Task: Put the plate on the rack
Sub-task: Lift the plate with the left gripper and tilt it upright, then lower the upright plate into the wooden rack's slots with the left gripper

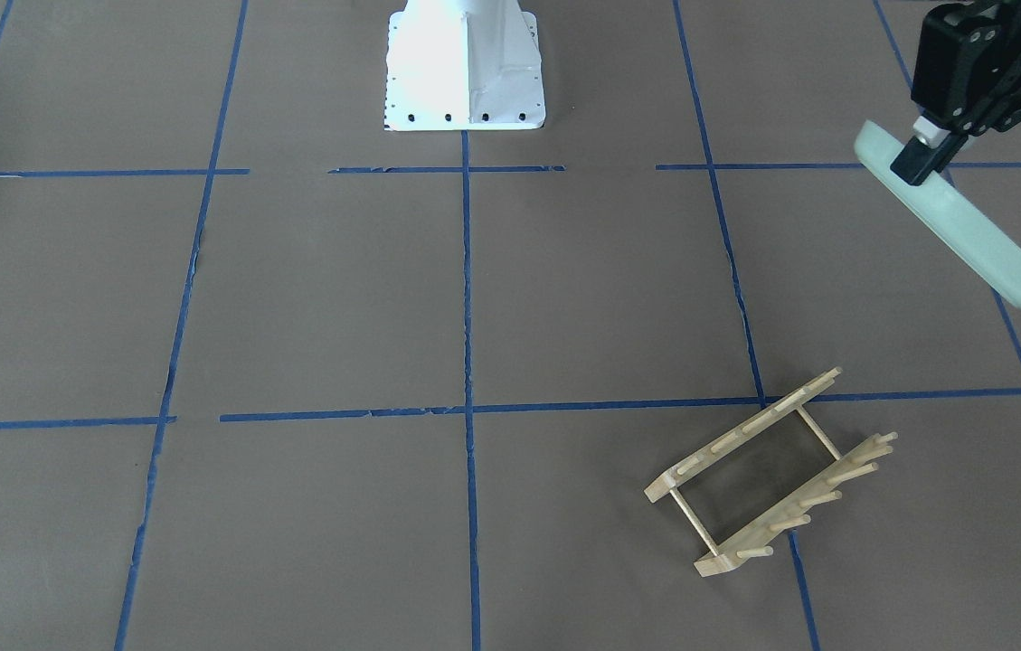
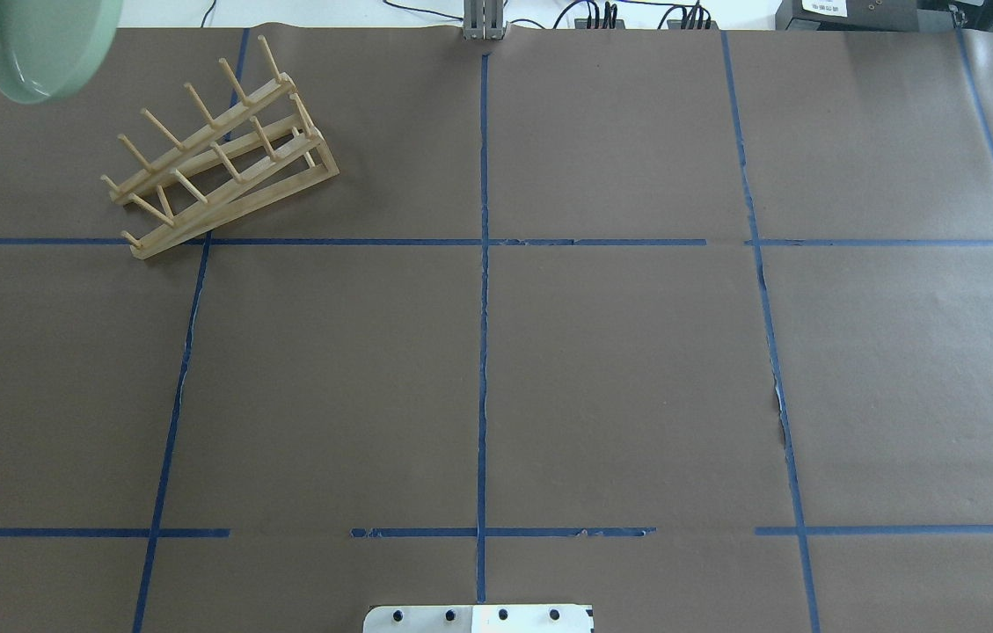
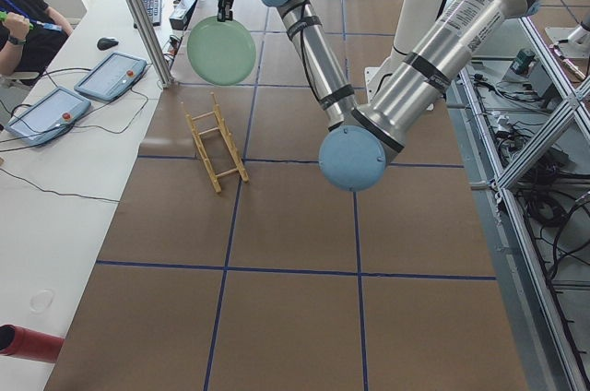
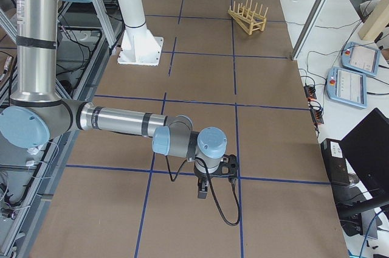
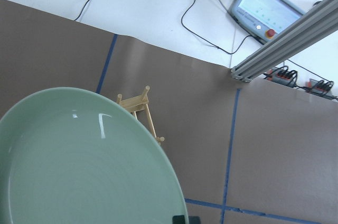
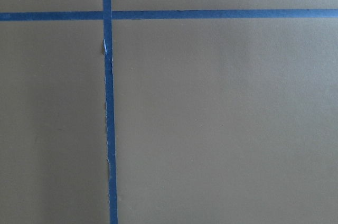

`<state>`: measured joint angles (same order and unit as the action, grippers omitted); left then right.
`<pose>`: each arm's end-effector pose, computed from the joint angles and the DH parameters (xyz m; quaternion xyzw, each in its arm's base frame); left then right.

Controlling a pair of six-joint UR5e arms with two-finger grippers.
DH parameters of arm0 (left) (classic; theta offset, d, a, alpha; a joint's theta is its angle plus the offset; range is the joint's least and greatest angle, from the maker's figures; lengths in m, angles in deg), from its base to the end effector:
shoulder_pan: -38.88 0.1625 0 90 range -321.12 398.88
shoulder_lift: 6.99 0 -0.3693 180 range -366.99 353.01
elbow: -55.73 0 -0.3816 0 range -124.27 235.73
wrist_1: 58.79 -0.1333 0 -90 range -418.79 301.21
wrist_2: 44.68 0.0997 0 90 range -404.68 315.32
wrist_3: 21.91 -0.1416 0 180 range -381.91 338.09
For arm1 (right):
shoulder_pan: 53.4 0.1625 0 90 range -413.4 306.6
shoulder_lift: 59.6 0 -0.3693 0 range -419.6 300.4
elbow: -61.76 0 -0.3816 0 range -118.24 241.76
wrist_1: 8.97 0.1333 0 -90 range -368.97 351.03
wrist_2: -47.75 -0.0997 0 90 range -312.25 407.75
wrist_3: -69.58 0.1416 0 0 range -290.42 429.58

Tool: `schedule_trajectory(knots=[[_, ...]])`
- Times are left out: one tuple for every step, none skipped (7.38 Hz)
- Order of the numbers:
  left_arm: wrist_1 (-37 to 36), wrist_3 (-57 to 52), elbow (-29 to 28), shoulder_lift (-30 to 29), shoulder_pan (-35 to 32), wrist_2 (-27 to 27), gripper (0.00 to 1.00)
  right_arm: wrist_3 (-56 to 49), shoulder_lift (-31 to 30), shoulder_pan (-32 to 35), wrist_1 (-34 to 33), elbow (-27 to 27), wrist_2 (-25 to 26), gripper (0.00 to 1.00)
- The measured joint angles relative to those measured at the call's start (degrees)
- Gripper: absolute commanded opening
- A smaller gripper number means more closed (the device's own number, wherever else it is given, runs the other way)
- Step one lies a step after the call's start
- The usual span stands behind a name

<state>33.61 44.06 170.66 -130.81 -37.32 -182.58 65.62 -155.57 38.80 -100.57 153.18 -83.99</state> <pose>0.1001 -0.5261 0.1016 0.1326 0.5663 -0.1605 0.7975 0.0555 -0.4280 0.6758 -0.0309 -0.3579 0.0048 0.9332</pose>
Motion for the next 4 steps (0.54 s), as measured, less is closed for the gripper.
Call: schedule_trajectory(knots=[[13.6,6.9,-0.6,5.2,-0.3,-0.9,0.00,0.0,0.0,0.0,0.0,0.0,0.0,1.00],[26.3,14.3,-2.3,8.8,-0.4,-1.1,0.00,0.0,0.0,0.0,0.0,0.0,0.0,1.00],[38.3,22.0,-5.3,11.0,-0.4,-1.1,0.00,0.0,0.0,0.0,0.0,0.0,0.0,1.00],[49.0,28.4,-8.7,12.4,-0.3,-0.6,0.00,0.0,0.0,0.0,0.0,0.0,0.0,1.00]])
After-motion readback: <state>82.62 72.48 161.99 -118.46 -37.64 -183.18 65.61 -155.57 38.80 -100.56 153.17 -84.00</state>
